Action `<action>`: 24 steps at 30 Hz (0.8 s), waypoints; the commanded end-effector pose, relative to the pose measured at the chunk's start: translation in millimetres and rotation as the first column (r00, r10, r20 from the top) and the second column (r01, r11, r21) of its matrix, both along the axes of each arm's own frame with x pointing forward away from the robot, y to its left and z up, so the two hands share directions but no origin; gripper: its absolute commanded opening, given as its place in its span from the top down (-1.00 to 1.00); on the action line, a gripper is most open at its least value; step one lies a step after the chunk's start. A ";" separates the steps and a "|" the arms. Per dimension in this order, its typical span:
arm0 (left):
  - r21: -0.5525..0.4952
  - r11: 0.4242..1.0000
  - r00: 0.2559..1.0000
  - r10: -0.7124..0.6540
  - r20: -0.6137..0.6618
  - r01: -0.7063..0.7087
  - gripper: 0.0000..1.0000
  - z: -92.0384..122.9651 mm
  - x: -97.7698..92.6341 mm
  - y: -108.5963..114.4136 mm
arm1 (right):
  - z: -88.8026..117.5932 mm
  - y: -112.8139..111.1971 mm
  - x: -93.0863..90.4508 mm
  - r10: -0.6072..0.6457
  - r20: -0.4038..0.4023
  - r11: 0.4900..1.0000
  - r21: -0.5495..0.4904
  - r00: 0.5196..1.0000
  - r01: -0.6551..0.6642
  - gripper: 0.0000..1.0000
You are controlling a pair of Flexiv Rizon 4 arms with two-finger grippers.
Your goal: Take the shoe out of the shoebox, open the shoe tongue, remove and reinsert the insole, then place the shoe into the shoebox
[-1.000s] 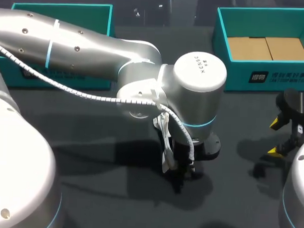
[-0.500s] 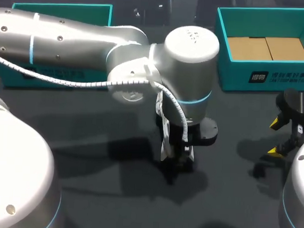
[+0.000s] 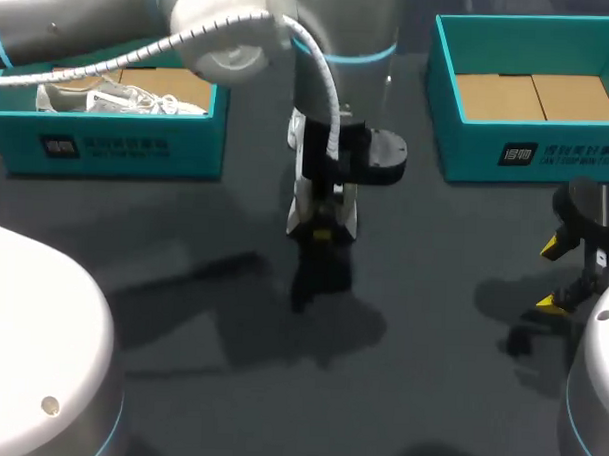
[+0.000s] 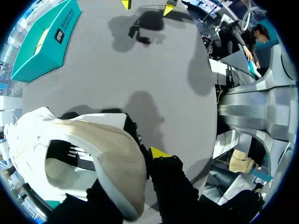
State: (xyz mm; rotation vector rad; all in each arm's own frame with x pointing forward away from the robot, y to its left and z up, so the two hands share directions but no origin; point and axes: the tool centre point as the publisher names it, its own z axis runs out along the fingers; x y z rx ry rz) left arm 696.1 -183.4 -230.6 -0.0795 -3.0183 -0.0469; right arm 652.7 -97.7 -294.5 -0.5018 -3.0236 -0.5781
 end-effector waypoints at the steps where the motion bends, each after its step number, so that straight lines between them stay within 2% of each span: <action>1: -0.010 1.000 1.000 0.002 -0.004 -0.002 1.00 74.4 21.8 27.6 | 0.5 0.0 -2.0 -0.002 0.002 1.000 -0.002 1.000 0.002 -1.00; 7: -0.001 1.000 0.999 0.019 -0.028 -0.019 1.00 100.6 53.7 65.2 | 0.5 0.0 -2.0 -0.002 0.002 1.000 -0.002 1.000 0.002 -1.00; 21: -0.001 1.000 0.999 0.019 -0.028 -0.019 1.00 100.6 53.7 65.2 | 0.5 0.0 -2.0 -0.002 0.002 1.000 -0.002 1.000 0.002 -1.00; 24: 0.002 1.000 0.999 -0.007 -0.038 0.007 1.00 100.1 68.5 87.0 | 0.5 0.0 -2.0 -0.002 0.002 1.000 -0.002 1.000 0.002 -1.00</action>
